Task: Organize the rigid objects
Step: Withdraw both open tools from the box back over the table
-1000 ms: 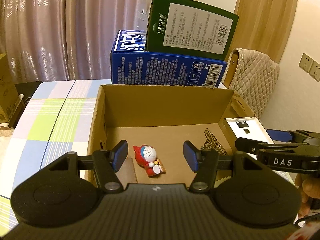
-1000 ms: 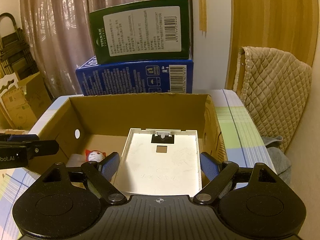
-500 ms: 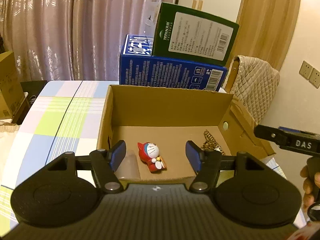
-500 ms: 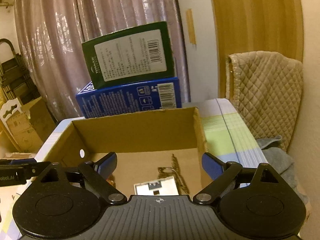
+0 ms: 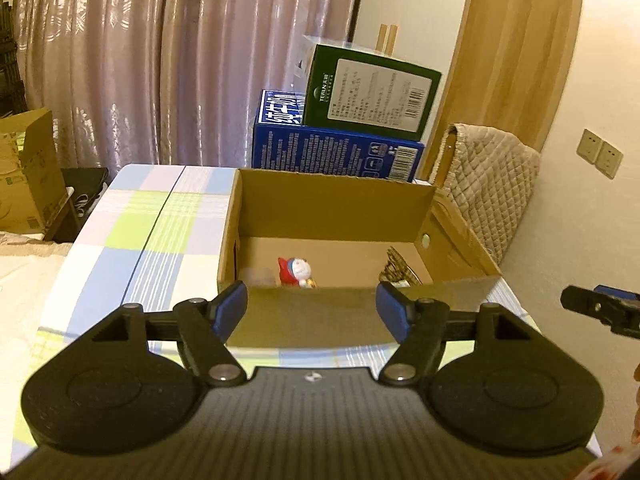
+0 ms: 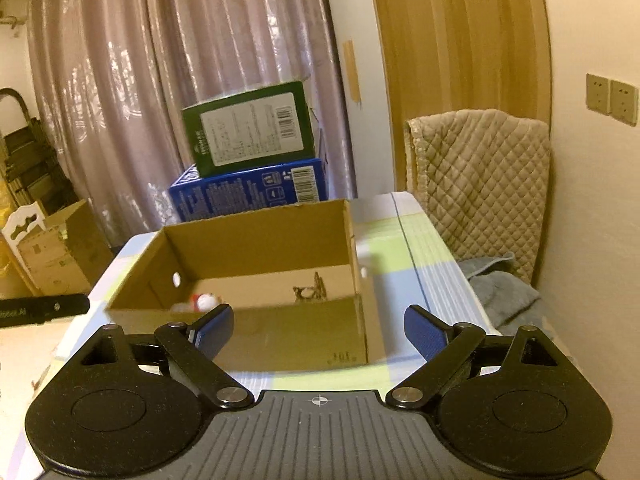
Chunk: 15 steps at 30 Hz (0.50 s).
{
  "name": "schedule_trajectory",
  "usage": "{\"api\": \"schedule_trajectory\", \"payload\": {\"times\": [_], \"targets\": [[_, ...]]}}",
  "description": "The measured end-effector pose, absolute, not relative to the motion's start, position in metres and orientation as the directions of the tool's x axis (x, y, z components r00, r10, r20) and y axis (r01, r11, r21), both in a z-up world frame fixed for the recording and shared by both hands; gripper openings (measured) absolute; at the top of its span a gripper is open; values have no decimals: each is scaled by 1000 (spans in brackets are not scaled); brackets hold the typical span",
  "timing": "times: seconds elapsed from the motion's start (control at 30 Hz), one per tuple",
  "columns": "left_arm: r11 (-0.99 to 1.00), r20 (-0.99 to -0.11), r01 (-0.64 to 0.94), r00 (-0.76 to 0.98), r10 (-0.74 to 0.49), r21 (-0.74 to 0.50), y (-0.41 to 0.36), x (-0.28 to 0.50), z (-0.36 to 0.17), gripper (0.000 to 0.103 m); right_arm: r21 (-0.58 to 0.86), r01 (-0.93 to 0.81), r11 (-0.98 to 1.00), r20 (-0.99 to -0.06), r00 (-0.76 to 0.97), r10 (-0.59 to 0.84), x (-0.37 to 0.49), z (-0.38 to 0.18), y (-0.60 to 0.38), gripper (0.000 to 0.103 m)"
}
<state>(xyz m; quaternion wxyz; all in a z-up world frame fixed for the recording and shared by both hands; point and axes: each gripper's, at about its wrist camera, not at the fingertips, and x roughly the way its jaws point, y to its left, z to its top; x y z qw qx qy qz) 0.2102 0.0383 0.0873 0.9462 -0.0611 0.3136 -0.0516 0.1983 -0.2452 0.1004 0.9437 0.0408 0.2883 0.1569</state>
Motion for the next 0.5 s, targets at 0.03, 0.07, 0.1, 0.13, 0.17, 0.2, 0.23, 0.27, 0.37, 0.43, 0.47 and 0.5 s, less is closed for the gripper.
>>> {"api": "schedule_trajectory", "payload": {"times": [0.03,0.07,0.1,0.13,0.17,0.2,0.23,0.27,0.37,0.43,0.47,0.5], "targets": [[987,-585,59,799,-138,-152,39,201,89,69,161,-280,946,-530,784,322,188,102,-247,89],[986,-583,57,800,-139,-157,39,191,90,69,156,-286,946,-527,785,324,178,104,-248,89],[986,-583,57,801,-140,-158,39,182,92,69,148,-294,944,-524,786,326,167,105,-249,89],[986,-582,57,801,-139,-156,39,173,92,70,142,-297,944,-521,788,326,156,106,-250,89],[987,-580,52,804,-133,-154,39,163,93,70,142,-297,944,-521,789,326,145,106,-251,90],[987,-579,47,805,-129,-154,39,153,93,72,144,-299,943,-522,787,329,134,106,-252,90],[987,-579,46,805,-129,-156,39,144,93,73,151,-307,940,-524,781,339,122,105,-254,90],[987,-579,45,805,-129,-156,40,134,92,73,158,-313,937,-524,778,348,111,104,-256,90],[989,-580,35,807,-113,-144,40,106,90,74,178,-312,933,-528,770,358,80,95,-260,90],[989,-585,23,804,-104,-144,42,88,87,76,208,-295,933,-545,757,361,62,86,-263,90],[989,-590,18,801,-100,-143,43,81,86,76,223,-287,932,-552,751,363,56,82,-263,90],[990,-595,12,798,-95,-143,44,73,84,76,238,-273,932,-563,744,362,47,77,-265,90]]}}
